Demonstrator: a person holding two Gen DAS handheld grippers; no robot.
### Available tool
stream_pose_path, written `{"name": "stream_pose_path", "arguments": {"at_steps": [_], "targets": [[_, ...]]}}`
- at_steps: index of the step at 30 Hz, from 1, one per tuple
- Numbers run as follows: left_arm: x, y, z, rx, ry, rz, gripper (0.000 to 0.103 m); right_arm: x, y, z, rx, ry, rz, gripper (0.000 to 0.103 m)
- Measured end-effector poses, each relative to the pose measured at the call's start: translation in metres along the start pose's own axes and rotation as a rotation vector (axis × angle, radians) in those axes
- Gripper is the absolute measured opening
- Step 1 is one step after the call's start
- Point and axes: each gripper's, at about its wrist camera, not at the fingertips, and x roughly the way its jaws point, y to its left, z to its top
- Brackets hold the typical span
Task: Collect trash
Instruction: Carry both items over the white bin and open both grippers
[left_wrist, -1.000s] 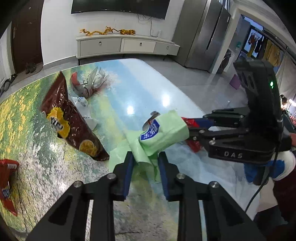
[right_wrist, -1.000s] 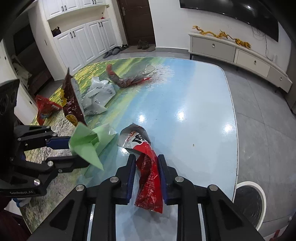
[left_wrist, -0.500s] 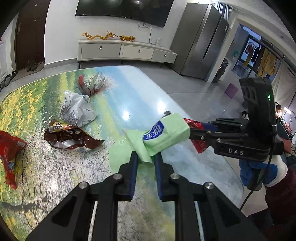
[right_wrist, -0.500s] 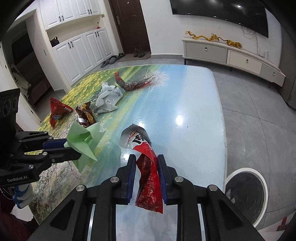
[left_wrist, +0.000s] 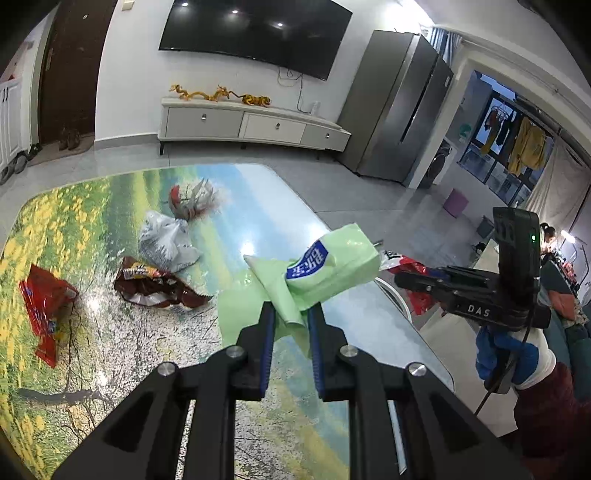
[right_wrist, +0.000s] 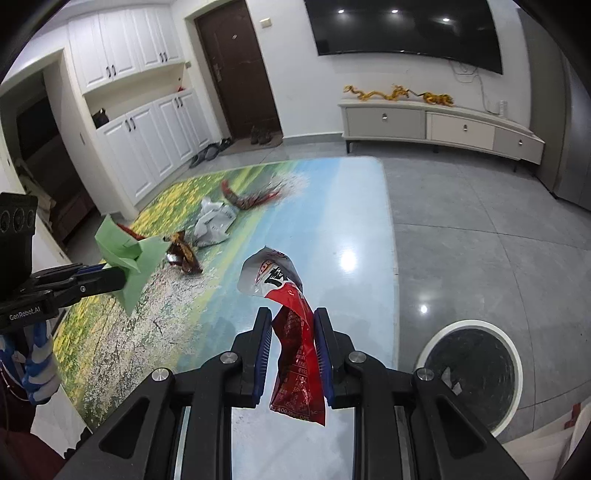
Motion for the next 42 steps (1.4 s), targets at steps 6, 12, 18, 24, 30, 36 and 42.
{"name": "stream_pose_path", "arguments": {"at_steps": [6, 12, 18, 24, 30, 36, 42], "targets": [[0.015, -0.033, 0.017, 0.063, 0.013, -0.027, 0.016, -0.019, -0.034, -0.004, 0.069, -0.045, -0.046, 0.022], [0.052, -0.079, 0.039, 0.143, 0.047, -0.084, 0.017, -0.035, -0.083, -0.009, 0.165, -0.083, -0.111, 0.022], [0.105, -0.127, 0.057, 0.204, 0.112, -0.127, 0.017, -0.041, -0.136, -0.023, 0.268, -0.086, -0.195, 0.022], [0.168, -0.173, 0.073, 0.251, 0.191, -0.155, 0.017, -0.033, -0.187, -0.038, 0.364, -0.054, -0.260, 0.022], [0.224, -0.202, 0.079, 0.248, 0.263, -0.184, 0.017, -0.018, -0.223, -0.053, 0.422, -0.007, -0.297, 0.023], [0.265, -0.217, 0.083, 0.198, 0.298, -0.218, 0.018, -0.004, -0.246, -0.063, 0.459, 0.027, -0.320, 0.024], [0.292, -0.226, 0.087, 0.131, 0.340, -0.277, 0.028, 0.007, -0.258, -0.069, 0.461, 0.059, -0.382, 0.052]]}}
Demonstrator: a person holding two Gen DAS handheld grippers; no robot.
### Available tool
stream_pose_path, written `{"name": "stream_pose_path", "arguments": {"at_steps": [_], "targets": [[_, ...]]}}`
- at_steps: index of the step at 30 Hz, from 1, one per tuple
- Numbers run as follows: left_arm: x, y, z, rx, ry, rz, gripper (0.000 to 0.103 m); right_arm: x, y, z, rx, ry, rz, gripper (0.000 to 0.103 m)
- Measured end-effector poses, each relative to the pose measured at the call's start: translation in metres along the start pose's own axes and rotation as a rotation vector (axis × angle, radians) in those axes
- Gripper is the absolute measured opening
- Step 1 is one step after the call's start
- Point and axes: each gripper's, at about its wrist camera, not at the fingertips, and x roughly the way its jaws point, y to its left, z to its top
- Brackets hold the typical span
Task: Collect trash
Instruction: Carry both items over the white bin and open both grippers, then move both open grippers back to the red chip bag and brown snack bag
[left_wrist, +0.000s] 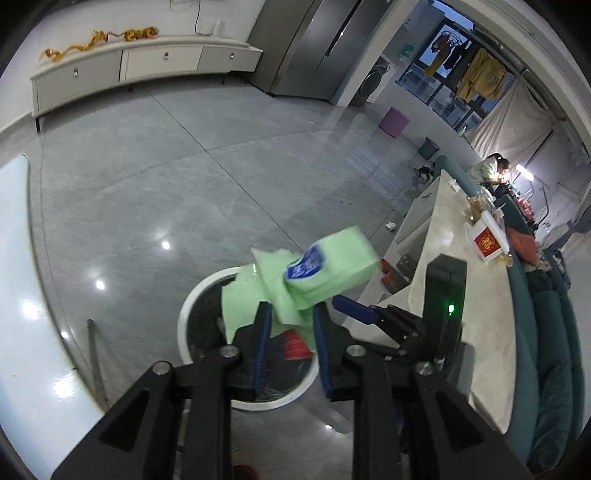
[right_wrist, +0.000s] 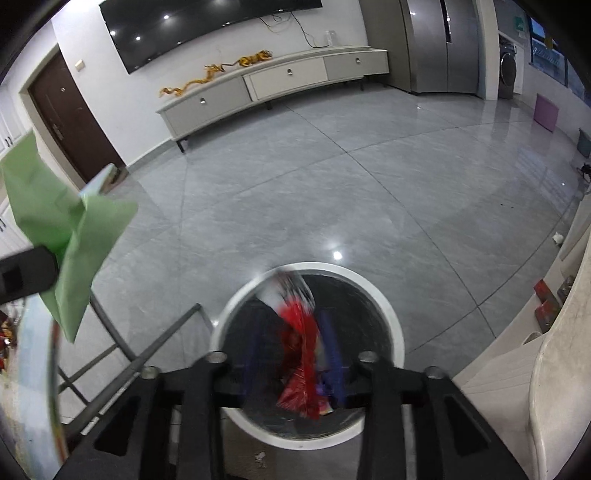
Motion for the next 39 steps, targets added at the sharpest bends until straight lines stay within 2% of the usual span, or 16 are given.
{"name": "stream_pose_path", "arguments": {"at_steps": [2, 3, 11, 20, 24, 26, 30, 39], "targets": [[-0.002, 0.000, 0.001, -0.005, -0.011, -0.004, 0.052, -0.001, -0.003, -0.001, 0.006, -0.003, -0.009, 0.054], [-0.004, 0.000, 0.001, -0.007, -0.018, -0.002, 0.055, -0.001, -0.005, -0.002, 0.012, -0.002, -0.014, 0.054], [-0.031, 0.000, -0.009, -0.003, -0.047, 0.041, 0.056, -0.027, -0.007, -0.003, 0.037, -0.042, -0.022, 0.054], [-0.101, 0.004, -0.032, 0.025, -0.149, 0.132, 0.056, -0.089, 0.019, 0.006, 0.024, -0.159, -0.012, 0.054], [-0.140, 0.013, -0.048, 0.030, -0.216, 0.190, 0.057, -0.119, 0.045, 0.010, -0.008, -0.218, 0.014, 0.055], [-0.164, 0.024, -0.060, 0.015, -0.254, 0.216, 0.062, -0.131, 0.058, 0.012, -0.027, -0.241, 0.029, 0.056], [-0.206, 0.049, -0.084, -0.023, -0.317, 0.265, 0.063, -0.157, 0.095, 0.016, -0.079, -0.287, 0.076, 0.058], [-0.296, 0.116, -0.152, -0.112, -0.441, 0.417, 0.063, -0.175, 0.183, 0.018, -0.205, -0.308, 0.161, 0.060]]}}
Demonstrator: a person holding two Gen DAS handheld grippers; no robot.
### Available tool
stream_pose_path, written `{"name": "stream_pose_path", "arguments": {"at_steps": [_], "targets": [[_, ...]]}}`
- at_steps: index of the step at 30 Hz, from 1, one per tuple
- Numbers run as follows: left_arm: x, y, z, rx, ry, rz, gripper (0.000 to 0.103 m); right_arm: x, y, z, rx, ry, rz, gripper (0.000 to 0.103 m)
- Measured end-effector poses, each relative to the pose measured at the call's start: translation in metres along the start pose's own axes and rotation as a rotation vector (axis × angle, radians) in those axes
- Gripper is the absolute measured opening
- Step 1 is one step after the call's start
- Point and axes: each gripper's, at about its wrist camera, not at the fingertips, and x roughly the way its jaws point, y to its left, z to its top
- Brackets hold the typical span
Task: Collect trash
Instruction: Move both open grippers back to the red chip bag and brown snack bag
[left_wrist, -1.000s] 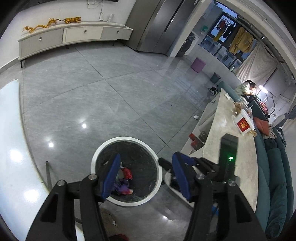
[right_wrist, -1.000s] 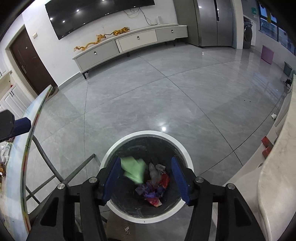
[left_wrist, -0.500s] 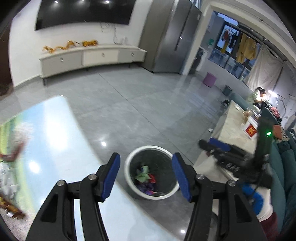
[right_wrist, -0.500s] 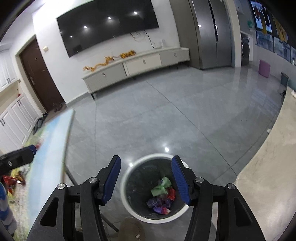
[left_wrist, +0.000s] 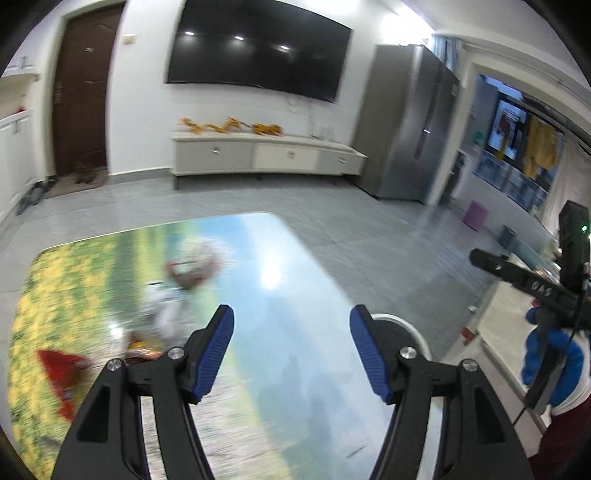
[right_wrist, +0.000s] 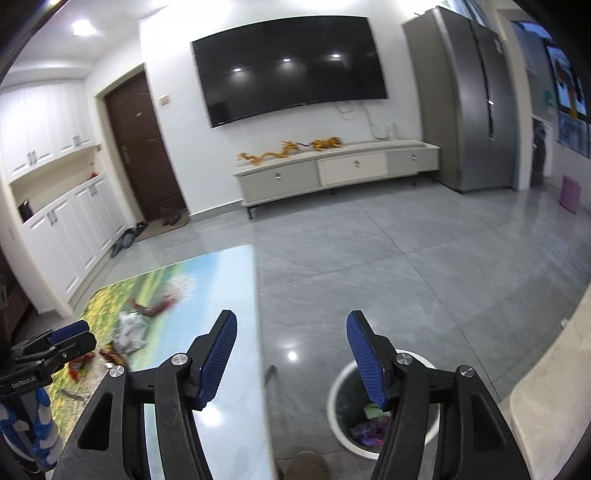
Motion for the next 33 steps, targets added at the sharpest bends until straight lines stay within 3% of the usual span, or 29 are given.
{"name": "stream_pose_path", "arguments": {"at_steps": [9, 15, 23, 33], "targets": [[-0.044, 0.125, -0.041, -0.133, -0.017, 0.210, 0.063, 0.038, 0.092, -0.001, -0.111, 0.067, 0.098, 0.060], [-0.047, 0.178, -0.068, -0.212, 0.021, 0.280, 0.063, 0.071, 0.141, -0.014, -0.174, 0.141, 0.164, 0.060], [-0.024, 0.205, -0.085, -0.244, 0.056, 0.278, 0.063, 0.110, 0.189, -0.035, -0.237, 0.239, 0.232, 0.060], [-0.004, 0.213, -0.087, -0.223, 0.073, 0.261, 0.063, 0.160, 0.251, -0.065, -0.351, 0.359, 0.347, 0.060]]}}
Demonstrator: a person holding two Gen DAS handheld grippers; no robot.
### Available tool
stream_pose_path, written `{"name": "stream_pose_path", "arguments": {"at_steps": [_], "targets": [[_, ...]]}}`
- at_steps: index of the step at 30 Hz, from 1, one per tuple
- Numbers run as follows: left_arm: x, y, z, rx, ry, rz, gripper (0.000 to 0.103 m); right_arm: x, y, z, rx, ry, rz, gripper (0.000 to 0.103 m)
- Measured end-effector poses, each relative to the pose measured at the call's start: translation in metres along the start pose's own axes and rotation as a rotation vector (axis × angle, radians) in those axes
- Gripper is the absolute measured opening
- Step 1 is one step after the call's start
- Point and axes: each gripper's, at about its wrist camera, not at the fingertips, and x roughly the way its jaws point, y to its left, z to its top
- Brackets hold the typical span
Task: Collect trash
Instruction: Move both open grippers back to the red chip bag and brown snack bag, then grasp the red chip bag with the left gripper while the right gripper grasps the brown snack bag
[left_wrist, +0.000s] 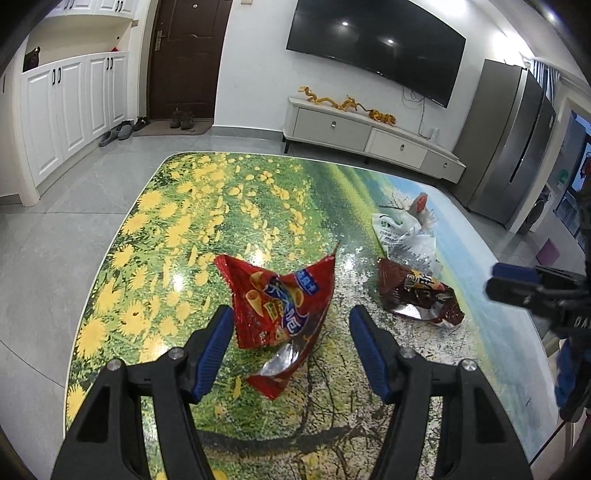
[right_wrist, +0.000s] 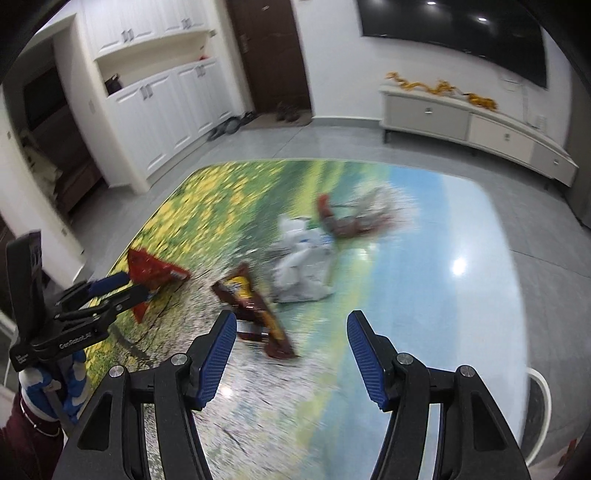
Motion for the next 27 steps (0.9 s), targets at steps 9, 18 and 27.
{"name": "stream_pose_path", "arguments": {"at_steps": [9, 18, 27], "targets": [[0.014, 0.004, -0.002, -0.013, 0.045, -0.058, 0.042, 0.057, 0.032, 0.006, -0.112, 0.076, 0.037, 0.060], [0.019, 0.006, -0.006, -0.027, 0.068, -0.096, 0.009, 0.071, 0.032, -0.005, -0.128, 0.106, 0.041, 0.036], [-0.002, 0.001, -0.014, -0.042, 0.044, -0.131, 0.006, 0.047, 0.027, -0.017, -0.084, 0.061, 0.092, 0.024]]}}
